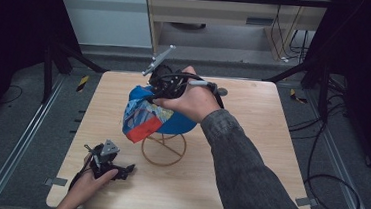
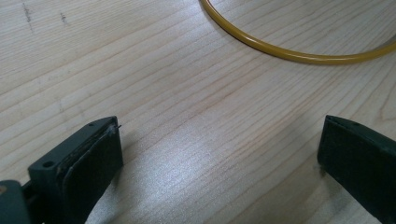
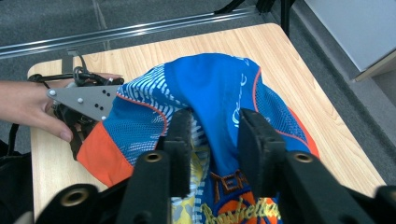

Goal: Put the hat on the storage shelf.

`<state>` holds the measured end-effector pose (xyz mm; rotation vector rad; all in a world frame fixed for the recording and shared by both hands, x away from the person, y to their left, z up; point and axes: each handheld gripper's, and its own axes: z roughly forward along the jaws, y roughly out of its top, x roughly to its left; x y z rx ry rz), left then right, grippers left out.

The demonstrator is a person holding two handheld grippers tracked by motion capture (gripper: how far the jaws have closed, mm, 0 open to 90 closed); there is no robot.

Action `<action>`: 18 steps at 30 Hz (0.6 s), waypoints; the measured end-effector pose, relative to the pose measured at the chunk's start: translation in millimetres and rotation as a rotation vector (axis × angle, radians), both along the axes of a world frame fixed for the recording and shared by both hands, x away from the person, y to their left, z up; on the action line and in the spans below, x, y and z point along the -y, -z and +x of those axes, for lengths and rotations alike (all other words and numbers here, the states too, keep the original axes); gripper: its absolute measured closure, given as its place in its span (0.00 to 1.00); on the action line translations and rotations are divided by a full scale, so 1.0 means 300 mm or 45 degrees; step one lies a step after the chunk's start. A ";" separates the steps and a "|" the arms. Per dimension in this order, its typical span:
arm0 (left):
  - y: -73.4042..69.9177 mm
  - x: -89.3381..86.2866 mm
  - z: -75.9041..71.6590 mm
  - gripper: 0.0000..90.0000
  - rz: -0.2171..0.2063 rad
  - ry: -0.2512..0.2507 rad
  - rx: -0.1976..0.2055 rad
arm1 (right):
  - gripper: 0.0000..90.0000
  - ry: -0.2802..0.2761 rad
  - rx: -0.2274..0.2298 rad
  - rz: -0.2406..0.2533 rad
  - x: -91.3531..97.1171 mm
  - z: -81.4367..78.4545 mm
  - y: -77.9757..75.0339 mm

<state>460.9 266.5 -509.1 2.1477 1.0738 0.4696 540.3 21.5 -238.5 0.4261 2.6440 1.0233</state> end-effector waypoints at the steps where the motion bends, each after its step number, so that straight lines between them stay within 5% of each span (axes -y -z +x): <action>1: 0.000 0.000 0.000 0.00 0.000 0.000 0.000 | 0.70 0.000 0.000 0.000 0.000 0.000 0.000; 8: 0.000 0.000 0.000 0.00 0.000 0.001 0.000 | 0.49 0.025 -0.003 0.010 0.016 -0.004 0.008; 18: 0.000 0.000 0.000 0.00 0.003 0.001 0.000 | 0.34 0.048 -0.004 0.021 0.031 -0.020 0.019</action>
